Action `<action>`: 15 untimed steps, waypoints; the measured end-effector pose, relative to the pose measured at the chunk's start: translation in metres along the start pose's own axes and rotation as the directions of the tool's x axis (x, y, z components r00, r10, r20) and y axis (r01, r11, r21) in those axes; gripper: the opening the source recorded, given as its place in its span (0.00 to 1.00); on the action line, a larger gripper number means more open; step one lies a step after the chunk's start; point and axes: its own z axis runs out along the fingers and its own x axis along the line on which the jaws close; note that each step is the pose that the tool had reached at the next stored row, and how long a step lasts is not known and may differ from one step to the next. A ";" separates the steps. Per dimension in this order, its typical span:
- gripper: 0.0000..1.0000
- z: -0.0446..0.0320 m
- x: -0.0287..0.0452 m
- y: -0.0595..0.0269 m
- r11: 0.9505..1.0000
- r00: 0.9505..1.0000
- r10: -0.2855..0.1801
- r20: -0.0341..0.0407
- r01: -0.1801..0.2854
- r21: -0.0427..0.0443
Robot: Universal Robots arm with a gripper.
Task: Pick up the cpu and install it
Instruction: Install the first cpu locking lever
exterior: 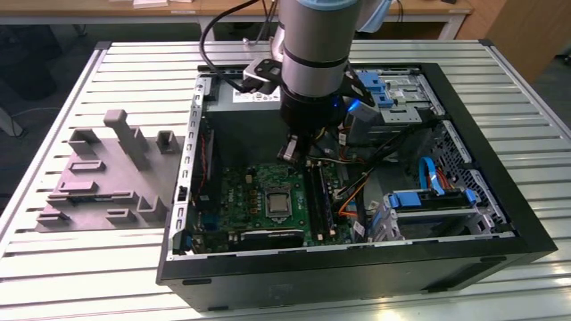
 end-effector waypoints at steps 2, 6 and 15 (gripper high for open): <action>0.11 0.0001 0.0018 -0.0010 1.000 1.000 -0.001 -0.002 0.001 0.002; 0.11 0.0001 0.0022 -0.0012 1.000 1.000 -0.002 -0.003 0.002 0.002; 0.11 0.0001 0.0022 -0.0013 1.000 1.000 -0.002 -0.003 0.002 0.002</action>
